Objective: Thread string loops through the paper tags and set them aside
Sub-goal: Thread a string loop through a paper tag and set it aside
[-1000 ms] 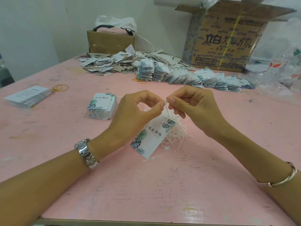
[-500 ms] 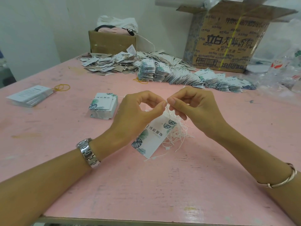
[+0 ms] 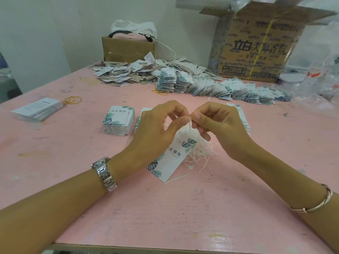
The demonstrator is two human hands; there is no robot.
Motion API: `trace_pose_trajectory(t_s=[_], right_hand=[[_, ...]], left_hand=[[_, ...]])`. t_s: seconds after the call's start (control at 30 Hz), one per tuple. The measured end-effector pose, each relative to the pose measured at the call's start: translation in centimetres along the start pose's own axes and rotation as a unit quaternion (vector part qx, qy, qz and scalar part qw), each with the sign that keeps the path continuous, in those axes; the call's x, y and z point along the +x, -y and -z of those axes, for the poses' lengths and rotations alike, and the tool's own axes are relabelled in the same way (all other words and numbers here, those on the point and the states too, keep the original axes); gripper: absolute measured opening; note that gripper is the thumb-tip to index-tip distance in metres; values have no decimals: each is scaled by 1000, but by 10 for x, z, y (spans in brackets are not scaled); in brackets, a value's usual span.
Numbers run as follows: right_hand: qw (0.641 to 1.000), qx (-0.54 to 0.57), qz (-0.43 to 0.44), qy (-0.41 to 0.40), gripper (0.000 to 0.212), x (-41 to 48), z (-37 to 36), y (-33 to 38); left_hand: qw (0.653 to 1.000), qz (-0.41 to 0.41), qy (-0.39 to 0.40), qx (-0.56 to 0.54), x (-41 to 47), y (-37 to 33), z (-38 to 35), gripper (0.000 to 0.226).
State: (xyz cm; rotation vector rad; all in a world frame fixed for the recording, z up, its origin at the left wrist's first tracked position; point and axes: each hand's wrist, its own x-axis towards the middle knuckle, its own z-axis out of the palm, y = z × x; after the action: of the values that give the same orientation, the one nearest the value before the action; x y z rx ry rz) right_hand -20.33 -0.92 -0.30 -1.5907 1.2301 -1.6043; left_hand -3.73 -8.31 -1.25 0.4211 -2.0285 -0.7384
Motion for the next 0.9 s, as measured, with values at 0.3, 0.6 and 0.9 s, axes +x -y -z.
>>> trace_pose_trajectory(t_s=[0.3, 0.6, 0.9], right_hand=[[1000, 3, 5, -28, 13, -4, -10, 0], [999, -9, -6, -42, 18, -4, -13, -3], [999, 2, -7, -40, 17, -2, -13, -3]], left_hand=[[1000, -3, -19, 20, -3, 0, -2, 7], [998, 18, -34, 45, -5, 1, -5, 4], [997, 55, -41, 29, -5, 5, -6, 10]])
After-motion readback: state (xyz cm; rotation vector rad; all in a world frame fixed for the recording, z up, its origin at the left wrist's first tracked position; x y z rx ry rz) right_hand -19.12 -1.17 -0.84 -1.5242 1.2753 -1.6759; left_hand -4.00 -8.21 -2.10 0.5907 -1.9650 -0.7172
